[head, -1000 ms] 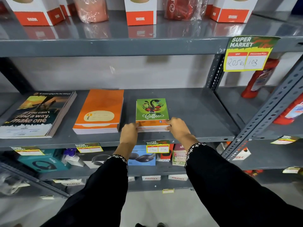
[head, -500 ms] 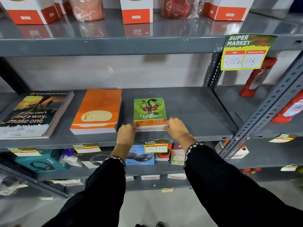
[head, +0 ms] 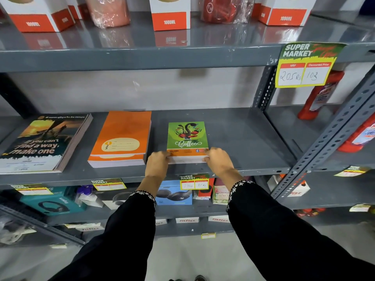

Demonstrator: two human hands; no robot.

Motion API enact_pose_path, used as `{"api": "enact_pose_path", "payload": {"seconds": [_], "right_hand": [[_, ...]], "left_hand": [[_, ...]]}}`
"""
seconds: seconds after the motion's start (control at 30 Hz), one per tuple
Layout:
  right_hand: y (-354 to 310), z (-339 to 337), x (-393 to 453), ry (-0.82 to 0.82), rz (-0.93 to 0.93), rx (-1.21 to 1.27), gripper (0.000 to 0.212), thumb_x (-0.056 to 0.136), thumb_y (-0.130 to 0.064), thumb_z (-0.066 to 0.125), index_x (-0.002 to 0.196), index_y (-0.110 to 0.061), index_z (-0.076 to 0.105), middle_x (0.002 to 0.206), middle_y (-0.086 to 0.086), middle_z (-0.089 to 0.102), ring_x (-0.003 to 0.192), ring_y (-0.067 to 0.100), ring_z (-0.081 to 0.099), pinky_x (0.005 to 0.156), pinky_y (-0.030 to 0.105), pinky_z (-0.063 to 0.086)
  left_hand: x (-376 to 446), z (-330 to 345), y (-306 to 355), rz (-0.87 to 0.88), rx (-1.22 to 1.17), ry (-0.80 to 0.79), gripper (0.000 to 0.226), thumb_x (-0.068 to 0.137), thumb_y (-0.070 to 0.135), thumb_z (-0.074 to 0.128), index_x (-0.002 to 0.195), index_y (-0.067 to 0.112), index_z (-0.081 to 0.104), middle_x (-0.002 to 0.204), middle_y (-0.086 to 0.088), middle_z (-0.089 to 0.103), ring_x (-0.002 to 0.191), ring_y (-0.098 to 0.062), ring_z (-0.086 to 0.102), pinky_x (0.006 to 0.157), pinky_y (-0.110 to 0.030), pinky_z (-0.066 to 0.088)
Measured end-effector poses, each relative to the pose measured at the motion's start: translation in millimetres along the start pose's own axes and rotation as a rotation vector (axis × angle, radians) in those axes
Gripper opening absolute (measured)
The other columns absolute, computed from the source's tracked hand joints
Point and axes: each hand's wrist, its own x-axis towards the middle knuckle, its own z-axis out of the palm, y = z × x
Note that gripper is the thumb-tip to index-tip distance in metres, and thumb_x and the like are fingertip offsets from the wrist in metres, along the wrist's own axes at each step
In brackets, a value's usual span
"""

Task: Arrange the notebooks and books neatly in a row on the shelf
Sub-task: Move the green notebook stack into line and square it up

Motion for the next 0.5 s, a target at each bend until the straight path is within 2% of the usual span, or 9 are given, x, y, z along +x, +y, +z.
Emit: {"api": "enact_pose_path", "payload": {"seconds": [0.17,0.37,0.5], "right_hand": [[-1.8,2.2,-1.9,0.007,0.025,0.023,0.030,0.095,-0.016,0.048,0.121,-0.006,0.061,0.119,0.017,0.064,0.107,0.033,0.062,0.088,0.037,0.051],[3.7,-1.2,-1.7,-0.005,0.042,0.122,0.037,0.094,-0.015,0.053,0.130,-0.013,0.058,0.122,0.016,0.066,0.110,0.034,0.061,0.096,0.039,0.049],[4.3,-3.2,0.0,-0.019,0.048,0.177,0.038,0.092,-0.010,0.057,0.130,-0.010,0.057,0.122,0.015,0.067,0.110,0.033,0.062,0.100,0.040,0.050]], "left_hand": [[0.9,-0.4,1.7,-0.031,-0.062,0.011,0.027,0.095,0.007,0.053,0.118,0.007,0.066,0.113,-0.019,0.071,0.100,-0.037,0.066,0.100,-0.040,0.049],[-3.3,3.2,0.6,-0.061,-0.102,0.005,0.028,0.096,0.011,0.053,0.123,0.009,0.060,0.109,-0.021,0.071,0.098,-0.038,0.066,0.093,-0.042,0.053],[-2.6,5.9,2.6,-0.088,-0.102,0.007,0.027,0.097,0.009,0.049,0.123,0.008,0.059,0.110,-0.022,0.070,0.098,-0.038,0.065,0.092,-0.042,0.053]]}}
